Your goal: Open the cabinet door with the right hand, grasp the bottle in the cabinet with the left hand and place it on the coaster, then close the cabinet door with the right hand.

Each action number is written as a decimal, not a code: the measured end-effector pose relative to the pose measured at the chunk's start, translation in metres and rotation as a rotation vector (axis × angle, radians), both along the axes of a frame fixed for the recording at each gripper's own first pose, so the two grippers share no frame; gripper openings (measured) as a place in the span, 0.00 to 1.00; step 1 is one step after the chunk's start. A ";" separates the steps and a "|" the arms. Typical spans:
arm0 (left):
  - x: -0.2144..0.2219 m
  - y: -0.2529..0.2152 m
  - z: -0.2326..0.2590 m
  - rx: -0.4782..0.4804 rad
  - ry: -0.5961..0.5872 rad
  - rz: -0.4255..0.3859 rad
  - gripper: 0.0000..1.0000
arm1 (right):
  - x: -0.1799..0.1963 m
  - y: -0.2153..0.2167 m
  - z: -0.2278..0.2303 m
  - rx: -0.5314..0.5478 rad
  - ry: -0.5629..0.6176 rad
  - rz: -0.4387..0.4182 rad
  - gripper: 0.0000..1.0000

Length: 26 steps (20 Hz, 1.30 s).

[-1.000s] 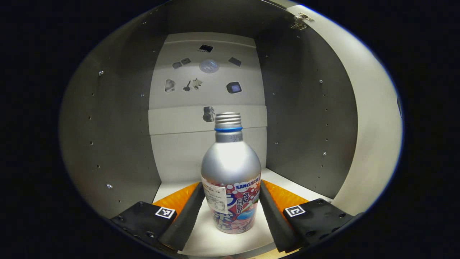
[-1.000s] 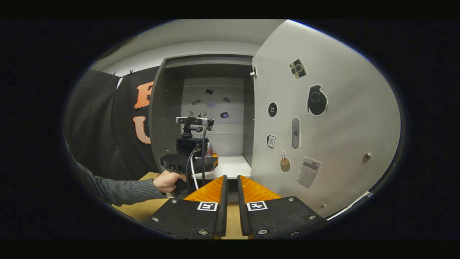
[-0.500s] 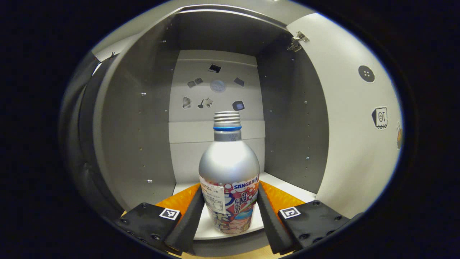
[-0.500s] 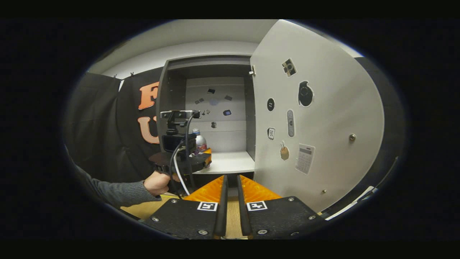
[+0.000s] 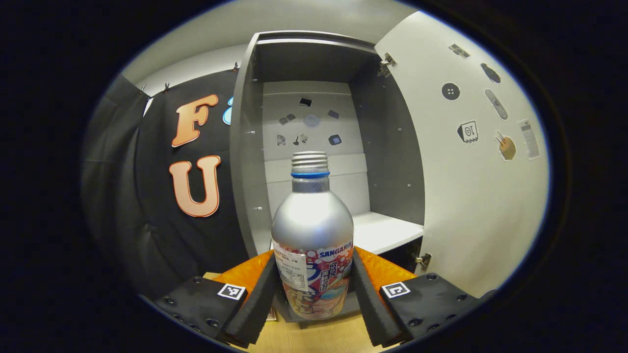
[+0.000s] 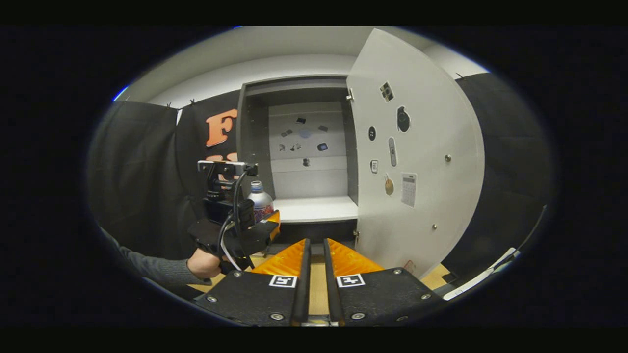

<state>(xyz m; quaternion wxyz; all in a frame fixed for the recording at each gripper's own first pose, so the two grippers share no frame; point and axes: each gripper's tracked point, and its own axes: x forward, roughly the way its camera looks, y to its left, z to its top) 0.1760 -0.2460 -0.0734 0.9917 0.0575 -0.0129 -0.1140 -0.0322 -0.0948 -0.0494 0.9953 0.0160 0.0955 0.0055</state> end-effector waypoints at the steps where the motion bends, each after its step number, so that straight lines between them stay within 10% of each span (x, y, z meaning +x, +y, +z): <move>1: -0.009 0.004 -0.008 0.003 0.011 0.004 0.84 | -0.005 0.001 -0.003 0.002 0.007 0.006 0.15; 13: -0.109 0.052 -0.187 0.003 0.197 0.090 0.86 | -0.049 0.017 -0.058 0.013 0.144 0.068 0.15; 26: -0.119 0.062 -0.302 0.018 0.277 0.153 0.86 | -0.051 0.004 -0.118 0.037 0.313 0.050 0.16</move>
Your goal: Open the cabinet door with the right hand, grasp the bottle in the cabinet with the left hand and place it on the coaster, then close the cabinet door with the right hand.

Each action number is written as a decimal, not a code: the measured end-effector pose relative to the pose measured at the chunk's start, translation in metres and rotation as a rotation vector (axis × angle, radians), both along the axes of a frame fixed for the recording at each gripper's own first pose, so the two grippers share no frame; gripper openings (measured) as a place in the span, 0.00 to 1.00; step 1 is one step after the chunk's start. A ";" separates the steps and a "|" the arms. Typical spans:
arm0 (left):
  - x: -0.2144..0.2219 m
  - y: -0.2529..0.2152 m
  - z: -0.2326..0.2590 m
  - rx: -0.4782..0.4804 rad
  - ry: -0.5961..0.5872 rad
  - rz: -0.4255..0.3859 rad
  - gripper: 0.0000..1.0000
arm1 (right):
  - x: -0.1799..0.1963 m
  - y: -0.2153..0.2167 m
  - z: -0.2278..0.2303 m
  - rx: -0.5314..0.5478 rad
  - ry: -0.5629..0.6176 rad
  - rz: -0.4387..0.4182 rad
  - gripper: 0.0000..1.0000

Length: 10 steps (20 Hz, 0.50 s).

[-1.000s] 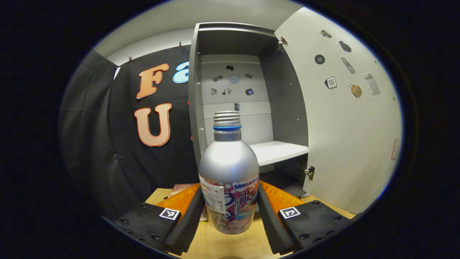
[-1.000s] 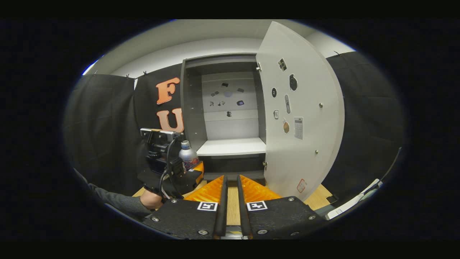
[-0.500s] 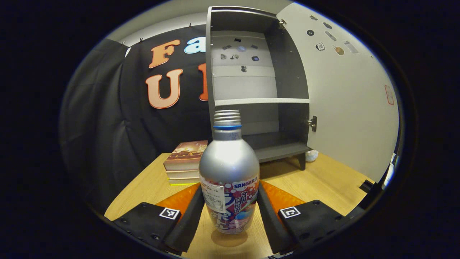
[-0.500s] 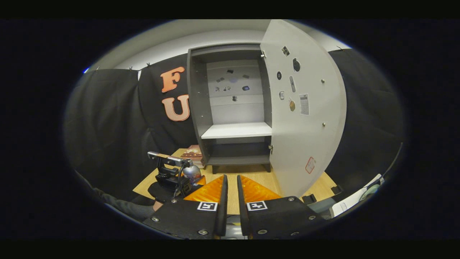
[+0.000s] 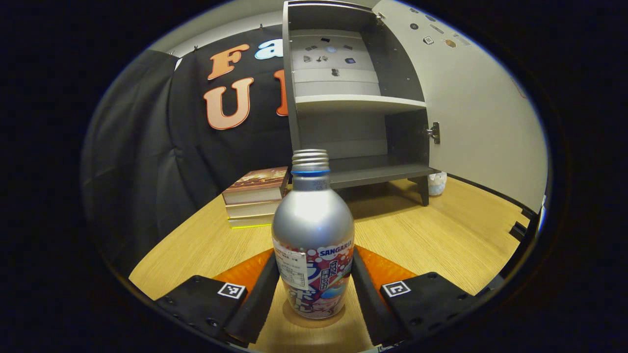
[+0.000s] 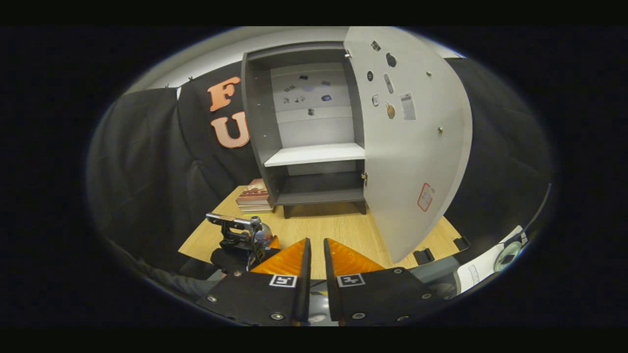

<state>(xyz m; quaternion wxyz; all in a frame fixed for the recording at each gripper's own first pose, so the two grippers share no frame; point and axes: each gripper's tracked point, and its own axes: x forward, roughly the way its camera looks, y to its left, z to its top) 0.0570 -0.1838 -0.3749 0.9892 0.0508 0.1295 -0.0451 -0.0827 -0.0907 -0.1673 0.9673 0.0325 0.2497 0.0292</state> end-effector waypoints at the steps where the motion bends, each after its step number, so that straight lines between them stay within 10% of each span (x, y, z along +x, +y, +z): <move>1: 0.000 0.002 -0.004 -0.001 0.009 0.004 0.86 | 0.001 0.002 0.001 -0.003 0.004 0.004 0.16; 10: -0.005 0.011 -0.014 -0.004 -0.008 0.004 0.86 | 0.005 0.006 -0.005 -0.005 0.027 0.041 0.11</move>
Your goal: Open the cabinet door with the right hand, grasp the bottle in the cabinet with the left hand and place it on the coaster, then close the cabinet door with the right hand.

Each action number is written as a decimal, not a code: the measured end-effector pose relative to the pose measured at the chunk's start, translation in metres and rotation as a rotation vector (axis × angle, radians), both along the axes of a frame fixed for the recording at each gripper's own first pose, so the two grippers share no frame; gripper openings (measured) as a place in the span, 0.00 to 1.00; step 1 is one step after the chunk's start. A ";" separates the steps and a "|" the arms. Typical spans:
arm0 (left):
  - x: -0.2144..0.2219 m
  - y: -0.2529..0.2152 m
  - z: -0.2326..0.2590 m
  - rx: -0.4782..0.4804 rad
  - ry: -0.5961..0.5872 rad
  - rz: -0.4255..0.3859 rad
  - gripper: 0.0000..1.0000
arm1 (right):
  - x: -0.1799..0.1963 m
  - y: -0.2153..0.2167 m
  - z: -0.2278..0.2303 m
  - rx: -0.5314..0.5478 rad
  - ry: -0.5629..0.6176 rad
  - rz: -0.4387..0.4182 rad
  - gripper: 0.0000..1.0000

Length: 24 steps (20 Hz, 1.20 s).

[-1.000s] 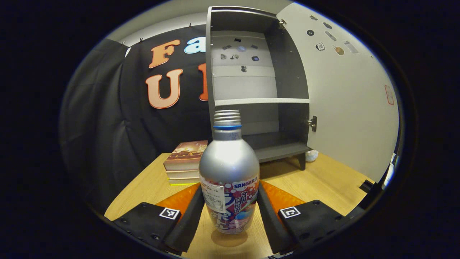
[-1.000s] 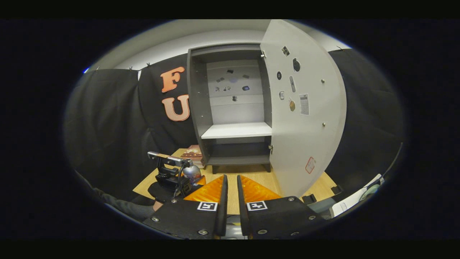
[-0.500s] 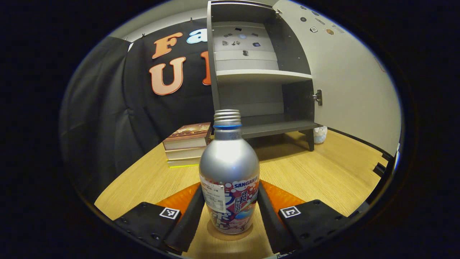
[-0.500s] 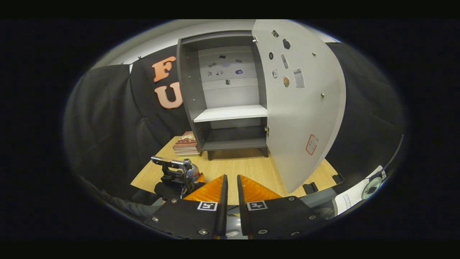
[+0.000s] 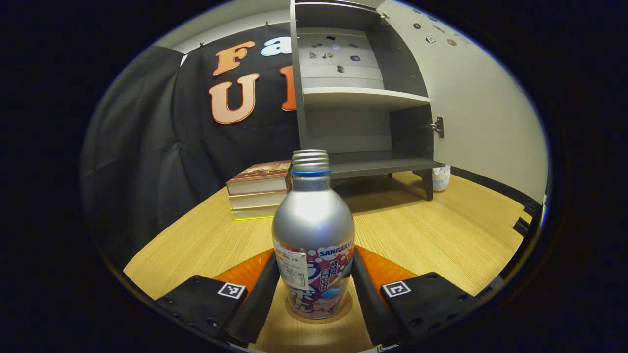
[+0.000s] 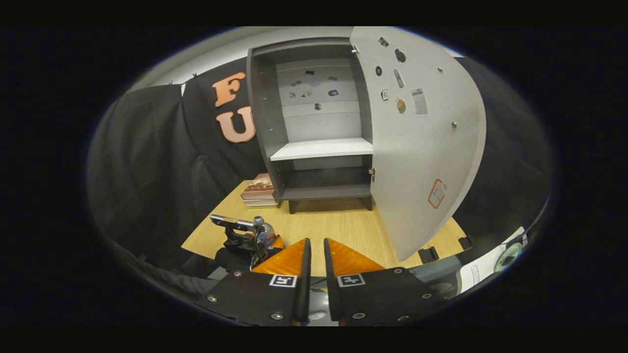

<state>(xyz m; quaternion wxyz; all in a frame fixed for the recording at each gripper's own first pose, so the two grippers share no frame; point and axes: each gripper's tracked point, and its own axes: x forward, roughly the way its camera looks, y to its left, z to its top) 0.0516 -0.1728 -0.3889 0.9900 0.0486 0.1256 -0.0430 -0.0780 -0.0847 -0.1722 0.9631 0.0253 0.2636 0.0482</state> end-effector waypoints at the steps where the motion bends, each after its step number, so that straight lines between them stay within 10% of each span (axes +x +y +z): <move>1: 0.001 -0.001 0.000 -0.001 -0.004 -0.005 0.86 | 0.000 0.000 0.000 -0.001 0.003 0.005 0.11; 24: -0.015 0.009 0.063 0.004 -0.086 0.012 0.97 | -0.017 -0.004 0.011 0.047 -0.041 0.013 0.16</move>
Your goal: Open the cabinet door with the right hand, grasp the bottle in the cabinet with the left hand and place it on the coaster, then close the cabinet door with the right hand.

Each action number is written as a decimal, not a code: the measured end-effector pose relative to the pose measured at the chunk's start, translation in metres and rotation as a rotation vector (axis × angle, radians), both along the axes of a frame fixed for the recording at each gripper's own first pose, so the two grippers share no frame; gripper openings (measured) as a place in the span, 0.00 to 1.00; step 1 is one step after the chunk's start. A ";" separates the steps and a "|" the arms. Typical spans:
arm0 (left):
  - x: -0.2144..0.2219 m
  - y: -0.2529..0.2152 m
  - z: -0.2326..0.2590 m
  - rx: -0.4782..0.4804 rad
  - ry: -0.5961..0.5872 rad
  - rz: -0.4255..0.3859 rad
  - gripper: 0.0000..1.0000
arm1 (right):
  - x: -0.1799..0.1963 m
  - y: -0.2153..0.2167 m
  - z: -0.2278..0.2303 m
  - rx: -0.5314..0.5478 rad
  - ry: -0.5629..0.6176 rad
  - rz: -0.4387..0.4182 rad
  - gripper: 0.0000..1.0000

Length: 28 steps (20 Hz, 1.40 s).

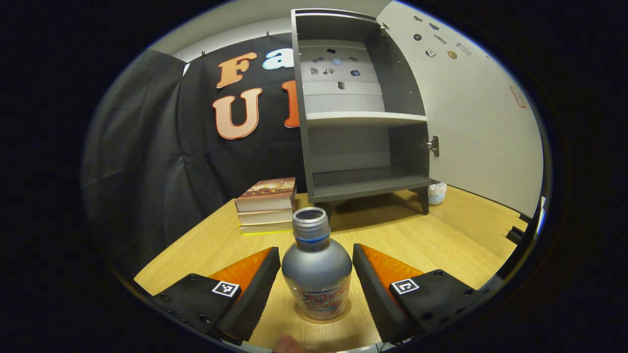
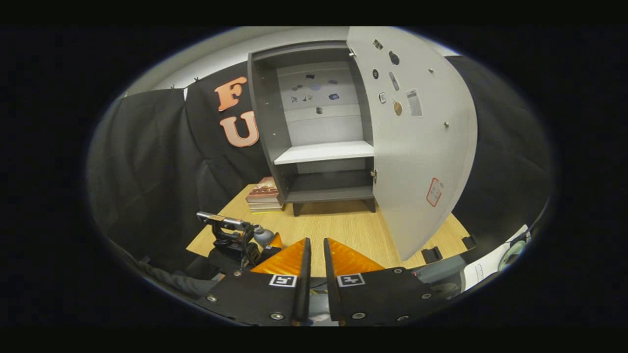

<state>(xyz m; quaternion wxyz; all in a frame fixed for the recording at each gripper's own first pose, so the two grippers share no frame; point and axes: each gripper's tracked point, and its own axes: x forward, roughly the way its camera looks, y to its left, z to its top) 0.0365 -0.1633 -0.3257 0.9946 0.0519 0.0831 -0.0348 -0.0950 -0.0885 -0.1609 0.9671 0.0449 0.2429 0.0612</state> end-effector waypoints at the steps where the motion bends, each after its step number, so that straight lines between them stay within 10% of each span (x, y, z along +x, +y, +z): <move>1: -0.001 -0.001 0.014 -0.005 -0.017 -0.005 0.95 | 0.000 -0.002 0.003 0.005 -0.013 -0.003 0.15; 12: -0.017 -0.020 0.170 -0.094 -0.133 -0.090 0.96 | 0.003 -0.073 0.097 -0.015 -0.271 -0.083 0.23; 28: -0.004 -0.012 0.218 -0.072 -0.154 -0.053 0.96 | 0.028 -0.221 0.141 -0.061 -0.385 -0.252 0.47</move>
